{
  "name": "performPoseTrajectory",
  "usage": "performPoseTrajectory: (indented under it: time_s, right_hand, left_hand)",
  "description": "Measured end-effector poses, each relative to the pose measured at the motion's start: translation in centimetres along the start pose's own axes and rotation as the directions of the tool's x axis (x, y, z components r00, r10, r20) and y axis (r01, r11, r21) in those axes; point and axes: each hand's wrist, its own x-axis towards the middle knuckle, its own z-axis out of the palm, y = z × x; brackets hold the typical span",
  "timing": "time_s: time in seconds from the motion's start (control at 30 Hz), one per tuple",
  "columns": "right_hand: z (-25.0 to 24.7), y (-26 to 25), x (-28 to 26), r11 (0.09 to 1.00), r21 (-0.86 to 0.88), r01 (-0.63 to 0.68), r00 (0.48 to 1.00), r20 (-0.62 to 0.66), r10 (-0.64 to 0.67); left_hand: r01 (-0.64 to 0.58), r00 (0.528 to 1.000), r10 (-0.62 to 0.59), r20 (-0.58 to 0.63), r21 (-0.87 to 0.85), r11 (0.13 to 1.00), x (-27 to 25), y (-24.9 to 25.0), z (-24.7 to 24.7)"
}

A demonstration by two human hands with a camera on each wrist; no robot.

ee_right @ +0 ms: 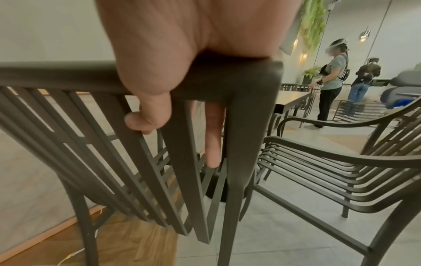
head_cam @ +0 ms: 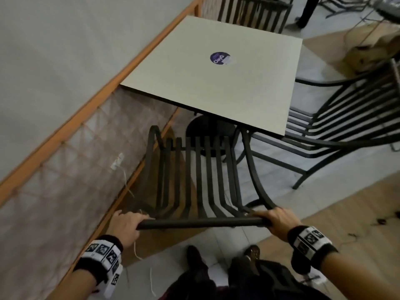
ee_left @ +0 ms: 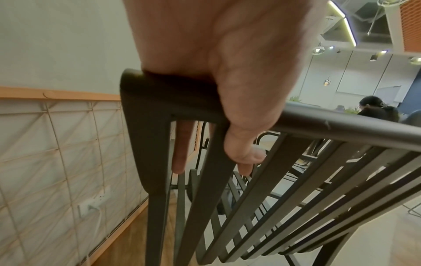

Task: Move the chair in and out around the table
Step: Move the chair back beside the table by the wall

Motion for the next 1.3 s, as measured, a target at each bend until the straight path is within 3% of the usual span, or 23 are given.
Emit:
performPoseTrajectory:
  time_s: [0.4,0.57,0.67,0.77,1.03,1.3]
  right_hand:
    - [1.8,-2.9,-1.7,0.988,0.132,0.082,0.996,0.022,-0.085]
    - [3.8,-5.2,-1.9,0.988,0.103,0.115,0.987,0.105,-0.126]
    - [3.0,-6.6,-1.5,0.986,0.104,0.129,0.983,0.12,-0.141]
    - [2.4,-8.0,-0.5,0.983,0.122,0.14,0.986,0.074,-0.15]
    - [1.0,-10.0,3.7,0.971,0.208,0.12,0.988,-0.126,-0.095]
    - [-1.8,-10.5,6.9,0.968,0.23,0.105,0.984,-0.166,-0.067]
  left_hand:
    - [-0.005,1.0,0.004,0.018,0.01,1.0,-0.4,-3.1,0.4]
    - [-0.02,0.994,0.02,0.109,-0.008,1.0,-0.5,-6.3,0.2]
    - [0.005,0.997,-0.012,0.082,0.093,0.996,-0.1,-7.3,-0.7]
    - [0.045,0.999,-0.045,0.004,0.134,0.99,1.2,-7.8,-2.2]
    - [0.113,0.993,-0.11,-0.033,0.096,0.989,6.4,-8.7,-6.9]
    - [0.153,0.988,-0.149,-0.039,0.132,0.979,12.5,-10.2,-9.1]
